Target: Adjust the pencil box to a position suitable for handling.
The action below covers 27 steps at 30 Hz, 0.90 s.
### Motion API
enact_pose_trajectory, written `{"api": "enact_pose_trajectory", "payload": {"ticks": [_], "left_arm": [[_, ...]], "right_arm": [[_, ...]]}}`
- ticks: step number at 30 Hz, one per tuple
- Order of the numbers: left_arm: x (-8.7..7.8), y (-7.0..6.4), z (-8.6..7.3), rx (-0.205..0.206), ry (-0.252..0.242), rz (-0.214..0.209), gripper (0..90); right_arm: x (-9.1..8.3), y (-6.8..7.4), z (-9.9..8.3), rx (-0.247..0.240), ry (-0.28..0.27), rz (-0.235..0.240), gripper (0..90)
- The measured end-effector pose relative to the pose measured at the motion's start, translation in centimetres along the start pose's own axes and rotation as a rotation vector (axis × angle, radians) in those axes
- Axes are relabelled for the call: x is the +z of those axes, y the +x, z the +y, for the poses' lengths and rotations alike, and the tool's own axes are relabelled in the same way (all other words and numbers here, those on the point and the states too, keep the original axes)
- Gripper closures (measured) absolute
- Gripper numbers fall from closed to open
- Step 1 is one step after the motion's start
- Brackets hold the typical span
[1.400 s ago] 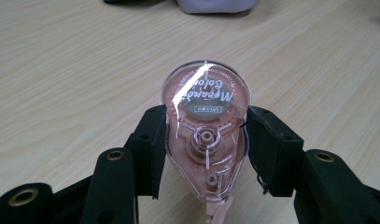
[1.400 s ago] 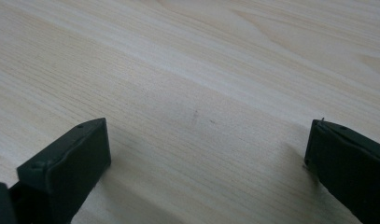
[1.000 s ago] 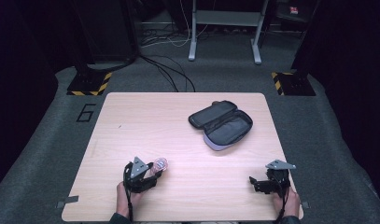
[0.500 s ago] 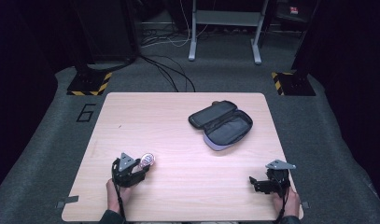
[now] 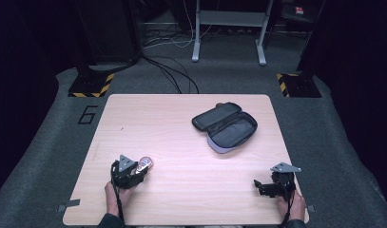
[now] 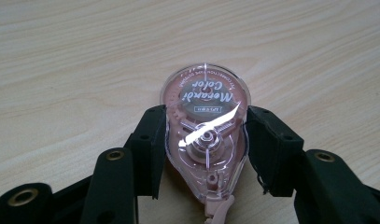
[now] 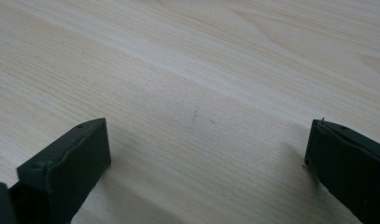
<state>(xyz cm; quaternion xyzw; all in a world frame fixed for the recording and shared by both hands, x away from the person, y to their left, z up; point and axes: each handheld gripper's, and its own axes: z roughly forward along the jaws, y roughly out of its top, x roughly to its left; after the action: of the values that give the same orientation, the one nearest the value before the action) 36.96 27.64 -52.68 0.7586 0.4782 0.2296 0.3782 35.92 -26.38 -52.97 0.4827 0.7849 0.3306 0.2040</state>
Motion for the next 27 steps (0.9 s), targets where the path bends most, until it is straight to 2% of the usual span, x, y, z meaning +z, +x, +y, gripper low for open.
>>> {"api": "enact_pose_trajectory", "payload": {"ticks": [7,9,12,16,19,20,24,27], "left_arm": [[0.3,0.0,0.1,-0.005,0.018,0.007,49.7],[0.2,0.1,0.1,-0.010,0.032,-0.005,49.6],[0.2,0.2,0.0,-0.031,0.023,-0.005,48.4],[-0.1,0.2,0.0,-0.064,0.039,-0.007,30.1],[-0.7,0.4,-0.1,-0.075,0.031,-0.008,22.0],[-0.9,0.4,-0.2,-0.083,0.020,0.001,20.8],[-1.7,0.5,-0.5,-0.078,0.027,0.015,15.2],[-2.5,0.8,-1.2,-0.048,0.020,0.051,13.5]], "right_arm": [[0.0,0.0,0.0,0.000,0.000,0.000,0.0],[0.0,0.0,0.0,0.000,0.000,0.000,0.0],[0.0,0.0,0.0,0.000,0.000,0.000,0.0],[0.0,0.0,0.0,-0.001,-0.001,-0.001,0.0],[0.0,0.0,0.0,0.000,0.000,-0.001,0.0],[0.0,0.0,0.0,-0.001,0.000,0.000,0.0],[0.0,0.0,0.0,-0.001,0.000,-0.001,0.0],[0.0,0.0,0.0,0.004,0.000,-0.004,0.0]]}}
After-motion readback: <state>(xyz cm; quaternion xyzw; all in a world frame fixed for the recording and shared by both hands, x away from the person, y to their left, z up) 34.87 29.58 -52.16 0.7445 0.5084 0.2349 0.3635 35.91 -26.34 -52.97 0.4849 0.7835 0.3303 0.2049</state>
